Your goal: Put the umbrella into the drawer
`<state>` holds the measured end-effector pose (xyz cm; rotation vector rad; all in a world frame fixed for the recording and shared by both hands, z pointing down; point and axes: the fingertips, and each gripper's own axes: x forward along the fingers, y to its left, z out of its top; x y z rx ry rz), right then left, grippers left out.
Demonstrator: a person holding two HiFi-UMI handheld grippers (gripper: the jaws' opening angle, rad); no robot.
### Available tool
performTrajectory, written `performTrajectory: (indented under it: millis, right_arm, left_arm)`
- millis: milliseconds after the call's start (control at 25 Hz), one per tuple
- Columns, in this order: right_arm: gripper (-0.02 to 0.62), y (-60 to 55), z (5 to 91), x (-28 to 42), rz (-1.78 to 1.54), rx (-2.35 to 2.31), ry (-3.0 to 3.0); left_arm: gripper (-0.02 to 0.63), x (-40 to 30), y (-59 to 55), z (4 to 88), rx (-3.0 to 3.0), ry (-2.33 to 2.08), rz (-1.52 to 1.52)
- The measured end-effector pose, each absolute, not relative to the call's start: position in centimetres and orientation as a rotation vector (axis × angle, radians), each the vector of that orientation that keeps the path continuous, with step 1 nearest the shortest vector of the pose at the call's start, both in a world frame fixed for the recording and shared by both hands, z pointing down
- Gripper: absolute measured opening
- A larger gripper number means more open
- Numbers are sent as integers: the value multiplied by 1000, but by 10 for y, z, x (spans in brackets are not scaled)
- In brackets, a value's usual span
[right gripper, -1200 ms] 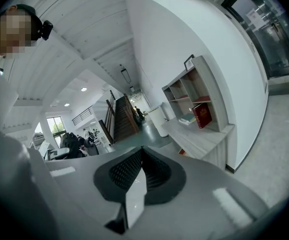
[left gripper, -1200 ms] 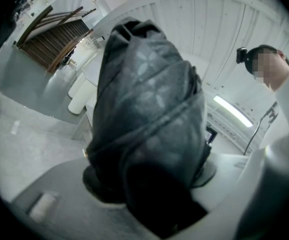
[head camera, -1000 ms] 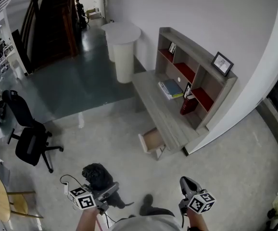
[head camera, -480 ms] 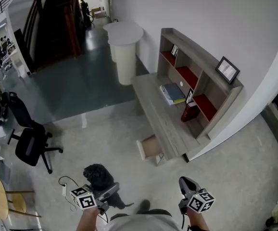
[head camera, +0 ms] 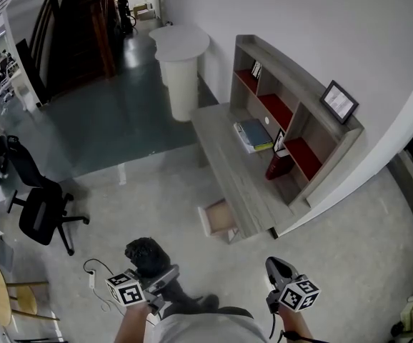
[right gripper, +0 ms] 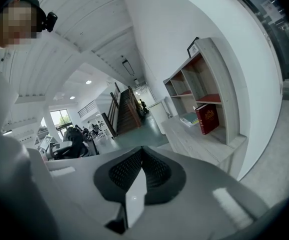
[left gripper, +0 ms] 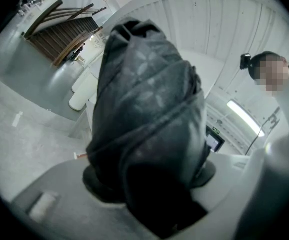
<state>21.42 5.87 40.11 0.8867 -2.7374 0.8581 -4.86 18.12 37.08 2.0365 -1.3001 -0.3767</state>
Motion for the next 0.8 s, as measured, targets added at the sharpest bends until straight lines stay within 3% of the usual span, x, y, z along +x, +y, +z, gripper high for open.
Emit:
performTrajectory:
  millis: [400, 800]
  right_arm:
    - [5, 30, 417, 206, 880, 937, -2691]
    - [5, -18, 420, 159, 903, 1033, -2664]
  left_arm:
    - [290, -56, 140, 388, 2022, -1224, -348]
    - [290, -107, 68, 397, 2051, -1125, -293]
